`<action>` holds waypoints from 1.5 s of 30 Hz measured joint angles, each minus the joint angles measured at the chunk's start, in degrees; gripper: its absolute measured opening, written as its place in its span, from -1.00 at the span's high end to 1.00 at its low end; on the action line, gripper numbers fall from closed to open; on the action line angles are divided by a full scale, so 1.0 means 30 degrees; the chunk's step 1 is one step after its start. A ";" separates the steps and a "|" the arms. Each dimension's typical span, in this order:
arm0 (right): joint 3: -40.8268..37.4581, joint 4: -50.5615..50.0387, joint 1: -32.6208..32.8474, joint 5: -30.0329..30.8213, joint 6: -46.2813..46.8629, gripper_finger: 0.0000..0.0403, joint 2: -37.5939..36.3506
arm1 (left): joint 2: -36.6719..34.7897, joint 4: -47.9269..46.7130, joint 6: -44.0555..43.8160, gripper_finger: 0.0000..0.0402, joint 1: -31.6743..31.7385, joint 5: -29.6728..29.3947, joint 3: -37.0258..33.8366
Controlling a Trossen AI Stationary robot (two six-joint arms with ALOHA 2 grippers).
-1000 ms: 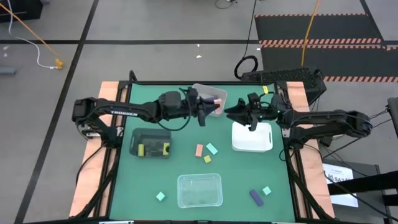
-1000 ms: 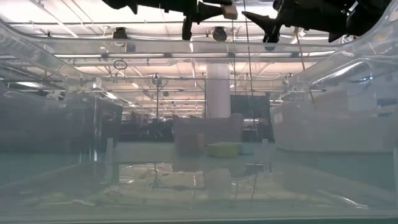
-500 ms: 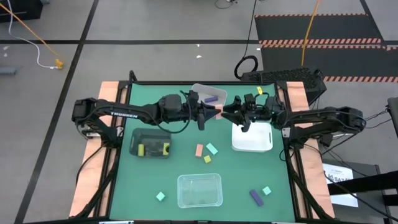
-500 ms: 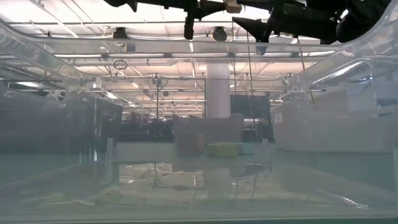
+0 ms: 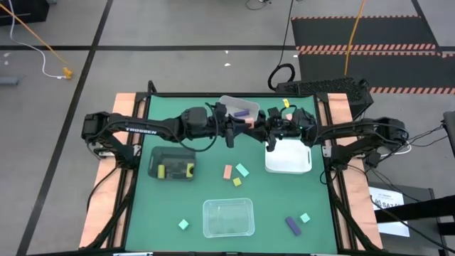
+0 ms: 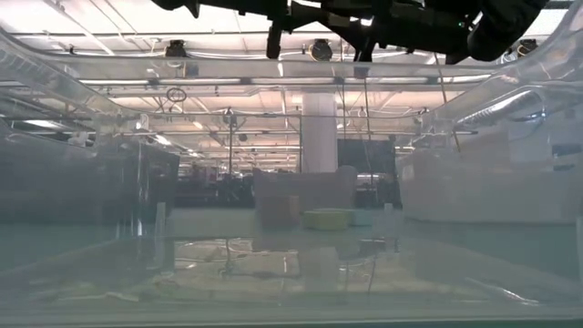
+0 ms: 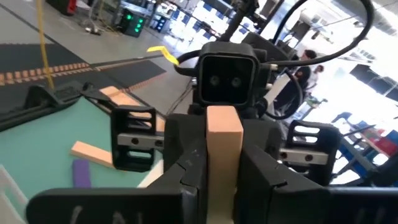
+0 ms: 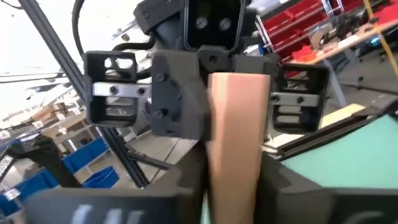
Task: Sort & place blocks by color
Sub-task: Put the left pink block into the white bin
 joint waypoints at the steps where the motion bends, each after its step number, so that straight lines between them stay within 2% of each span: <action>1: 0.0000 -0.0134 0.0000 -0.0053 0.0302 0.81 -0.0108 | 0.0007 0.0028 -0.0007 0.67 -0.0005 0.0050 -0.0008; 11: 0.0043 -0.0939 -0.0095 -0.0520 0.1355 0.81 -0.0436 | 0.0037 0.0010 -0.0309 0.58 -0.0050 0.0068 -0.0008; 18: 0.0087 -0.4522 -0.0364 -0.0524 0.0116 0.81 -0.1806 | 0.0094 -0.0884 -0.0256 0.57 -0.0035 0.0334 -0.0015; 28: 0.0050 -1.1193 -0.1704 0.0155 -0.1745 0.81 -0.5006 | -0.0565 -0.6070 -0.0903 0.56 -0.0064 0.1262 -0.0046; 31: 0.0042 -1.0120 -0.1849 0.0134 -0.1793 0.81 -0.5823 | -0.0780 -0.6915 -0.1064 0.56 -0.0050 0.1237 0.0021; 39: 0.0050 -0.2808 -0.1293 -0.0010 -0.1393 0.81 -0.6889 | -0.0721 -0.8063 -0.1859 0.56 -0.0224 0.1155 -0.0030; 42: 0.0051 -0.2381 -0.0845 -0.0025 -0.1428 0.81 -0.6910 | -0.0706 -0.7666 -0.1813 0.56 -0.0224 0.1100 -0.0030; 45: 0.0051 -0.3789 -0.0514 -0.0022 -0.1509 0.81 -0.6884 | -0.0706 -0.7142 -0.1837 0.56 -0.0232 0.1102 -0.0015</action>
